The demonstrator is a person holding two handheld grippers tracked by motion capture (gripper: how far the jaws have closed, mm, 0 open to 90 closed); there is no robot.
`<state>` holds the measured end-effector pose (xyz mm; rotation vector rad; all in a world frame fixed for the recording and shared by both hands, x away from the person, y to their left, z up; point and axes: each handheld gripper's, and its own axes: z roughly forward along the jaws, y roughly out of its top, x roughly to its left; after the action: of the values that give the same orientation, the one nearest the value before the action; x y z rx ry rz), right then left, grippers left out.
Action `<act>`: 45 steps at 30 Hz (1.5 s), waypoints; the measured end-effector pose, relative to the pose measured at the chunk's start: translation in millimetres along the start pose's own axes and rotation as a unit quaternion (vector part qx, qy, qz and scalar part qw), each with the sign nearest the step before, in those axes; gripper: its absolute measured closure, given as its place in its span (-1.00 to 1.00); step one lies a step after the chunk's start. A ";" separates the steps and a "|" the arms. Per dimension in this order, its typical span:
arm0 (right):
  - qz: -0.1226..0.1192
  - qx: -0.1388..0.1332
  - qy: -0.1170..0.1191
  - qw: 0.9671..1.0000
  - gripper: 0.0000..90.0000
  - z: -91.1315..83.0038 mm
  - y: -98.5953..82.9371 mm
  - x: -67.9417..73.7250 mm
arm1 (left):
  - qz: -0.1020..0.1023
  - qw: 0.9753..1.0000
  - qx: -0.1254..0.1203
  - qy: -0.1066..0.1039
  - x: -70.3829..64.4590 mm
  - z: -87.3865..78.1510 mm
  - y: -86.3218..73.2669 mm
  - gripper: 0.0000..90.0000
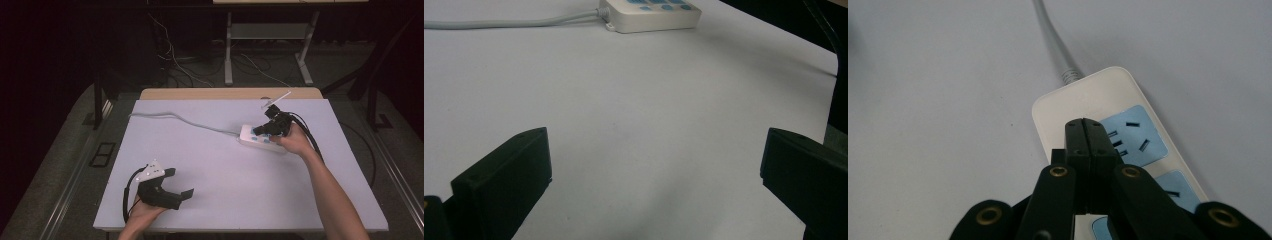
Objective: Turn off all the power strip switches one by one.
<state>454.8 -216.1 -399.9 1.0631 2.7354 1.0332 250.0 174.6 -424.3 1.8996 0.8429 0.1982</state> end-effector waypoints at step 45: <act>-0.022 0.012 -0.024 0.999 1.00 16.5 -4.4 9.2 | -0.001 1.000 -0.001 0.006 -1.3 -2.6 -1.1 -1.00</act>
<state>449.3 -203.4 -413.6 1.0121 2.7278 0.9591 247.3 175.9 -423.7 1.8969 0.8525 0.2107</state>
